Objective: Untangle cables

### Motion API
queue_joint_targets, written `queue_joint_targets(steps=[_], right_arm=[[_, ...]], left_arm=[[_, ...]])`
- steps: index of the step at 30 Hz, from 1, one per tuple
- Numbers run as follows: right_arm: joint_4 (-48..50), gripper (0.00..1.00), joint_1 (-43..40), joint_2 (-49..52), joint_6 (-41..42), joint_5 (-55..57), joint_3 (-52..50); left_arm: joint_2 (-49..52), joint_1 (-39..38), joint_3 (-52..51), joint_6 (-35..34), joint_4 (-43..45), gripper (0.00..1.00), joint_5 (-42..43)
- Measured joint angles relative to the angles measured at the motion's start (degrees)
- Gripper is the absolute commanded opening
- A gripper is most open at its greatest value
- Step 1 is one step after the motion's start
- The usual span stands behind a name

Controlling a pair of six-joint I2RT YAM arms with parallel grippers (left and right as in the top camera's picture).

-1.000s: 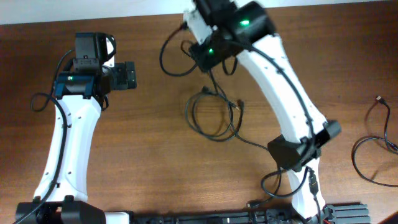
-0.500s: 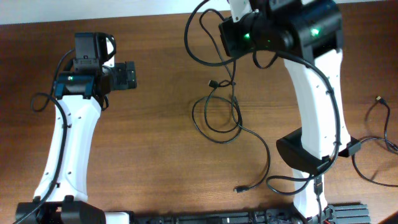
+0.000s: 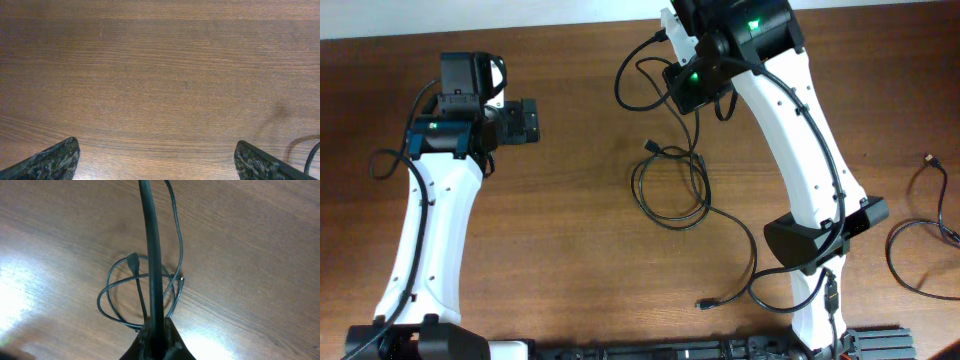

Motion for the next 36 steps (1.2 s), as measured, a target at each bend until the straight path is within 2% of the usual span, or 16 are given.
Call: queue_joint_targets(steps=[4,11,16,20,22,27,32,36], right_arm=[[0.00,0.04,-0.76,-0.02,-0.02,2.32,-2.43],[0.00,0.04,-2.05,0.00,-0.96,3.19,-12.94],[0.55,0.04,-3.65,-0.02,-0.33,3.17,-11.85],[2.10,0.04,-3.98,0.00,-0.20,1.44,-1.22],[3.69,0.04,-3.98,0.31,-0.17,-0.46,9.03],[6.82,0.04,-3.98,-0.09,0.15,-2.12,26.84],[15.26,0.04,-3.98,-2.49,1.92,-2.29,29.00],[35.23,0.04,-3.98,-4.46,3.28,-2.32,28.94]], left_arm=[[0.00,0.00,0.00,0.00,0.02,0.99,0.00],[0.00,0.00,0.00,0.00,0.00,0.99,0.00],[0.00,0.00,0.00,0.00,-0.02,0.99,0.00],[0.00,0.00,0.00,0.00,-0.02,0.99,0.00],[0.02,0.00,0.00,0.00,0.00,0.99,0.00],[0.00,0.00,0.00,0.00,-0.02,0.99,0.00],[0.00,0.00,0.00,0.00,0.02,0.99,0.00],[0.00,0.00,0.00,0.00,0.09,0.99,-0.02]])
